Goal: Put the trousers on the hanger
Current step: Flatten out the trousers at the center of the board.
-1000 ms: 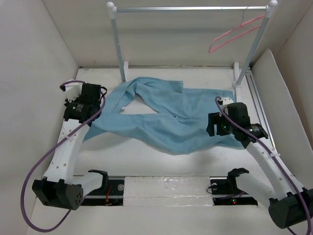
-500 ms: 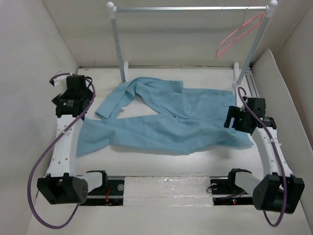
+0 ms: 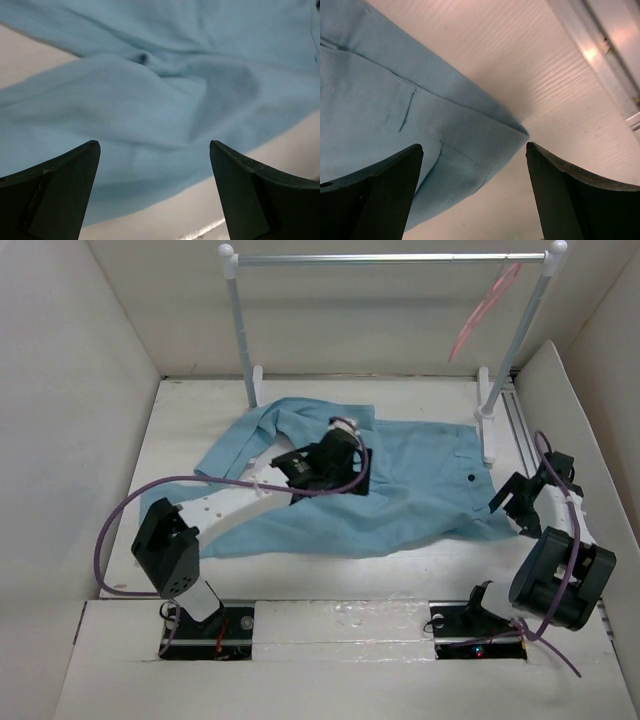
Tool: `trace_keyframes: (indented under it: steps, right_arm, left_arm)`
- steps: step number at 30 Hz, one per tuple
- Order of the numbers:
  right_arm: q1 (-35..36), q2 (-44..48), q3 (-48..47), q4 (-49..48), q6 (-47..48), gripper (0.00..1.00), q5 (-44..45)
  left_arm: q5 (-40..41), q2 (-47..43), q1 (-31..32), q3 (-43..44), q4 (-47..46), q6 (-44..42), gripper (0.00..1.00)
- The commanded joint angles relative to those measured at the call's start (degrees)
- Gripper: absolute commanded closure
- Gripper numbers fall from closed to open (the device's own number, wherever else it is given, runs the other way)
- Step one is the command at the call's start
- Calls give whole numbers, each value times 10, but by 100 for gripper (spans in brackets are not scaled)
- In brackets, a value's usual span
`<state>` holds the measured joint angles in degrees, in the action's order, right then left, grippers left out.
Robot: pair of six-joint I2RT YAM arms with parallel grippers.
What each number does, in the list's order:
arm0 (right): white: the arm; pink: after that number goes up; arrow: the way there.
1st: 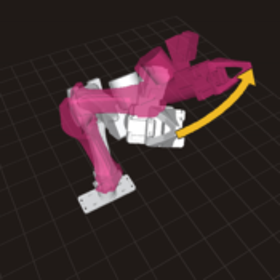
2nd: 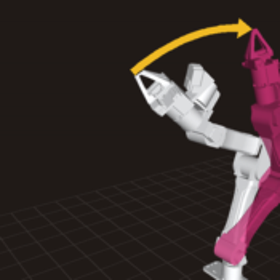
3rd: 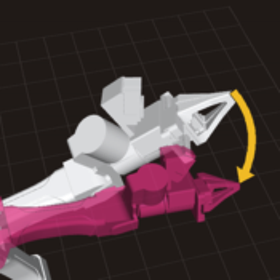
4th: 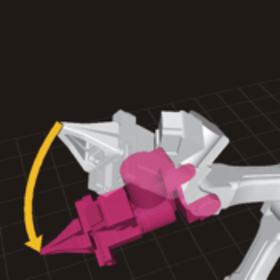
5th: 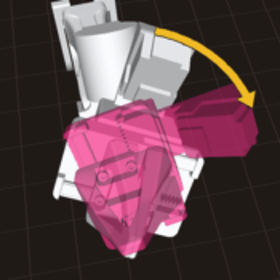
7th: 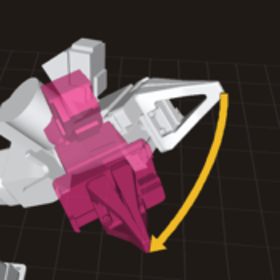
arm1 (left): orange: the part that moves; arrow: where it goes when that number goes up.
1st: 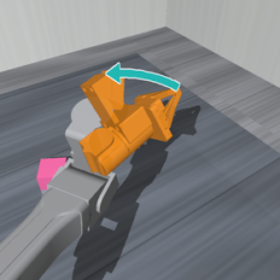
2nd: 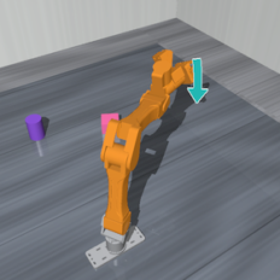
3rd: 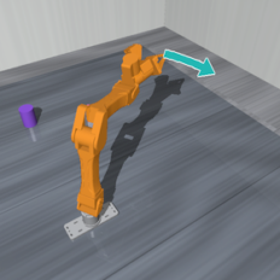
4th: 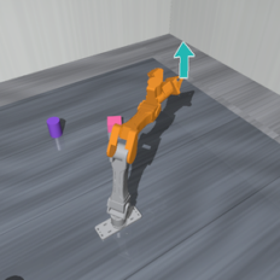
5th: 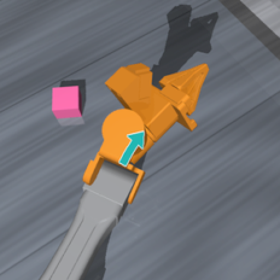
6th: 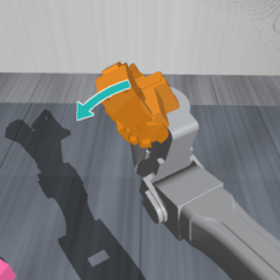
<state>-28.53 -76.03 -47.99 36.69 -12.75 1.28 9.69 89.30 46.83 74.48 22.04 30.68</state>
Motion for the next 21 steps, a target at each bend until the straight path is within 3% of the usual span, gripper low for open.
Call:
trace_keyframes:
  steps: [1,7,8,9,10,11,12,13,18,20,21]
  right_arm:
    - [0,27,32,-8,-61,11,-3]
    - [7,12,71,-22,-98,19,22]
    - [12,-8,76,-31,-97,43,17]
    - [12,-18,81,-35,-93,60,11]
    - [45,-30,76,-18,-83,90,1]
    - [45,-30,76,-18,-83,90,3]
    - [67,-16,74,-8,-77,100,4]
    - [121,1,76,16,-78,100,1]
    - [253,135,121,83,-111,100,-79]
    - [258,183,113,128,-112,89,-67]
    - [258,195,103,141,-111,68,-62]
  left_arm:
    - [-25,22,63,3,-34,-41,12]
    - [-49,96,77,-41,-31,-87,12]
    - [-64,98,68,-68,-38,-80,16]
    - [-84,94,55,-88,-52,-74,19]
    - [-143,63,-8,-160,-84,-39,23]
    - [-167,62,-9,-160,-101,-39,23]
    - [-183,48,-30,-181,-115,-30,26]
    - [-189,34,-63,-201,-122,-19,27]
    - [-149,-26,-127,-242,-98,-18,28]
    - [-139,-42,-151,-253,-88,-18,27]
    - [-132,-56,-157,-253,-83,-17,27]
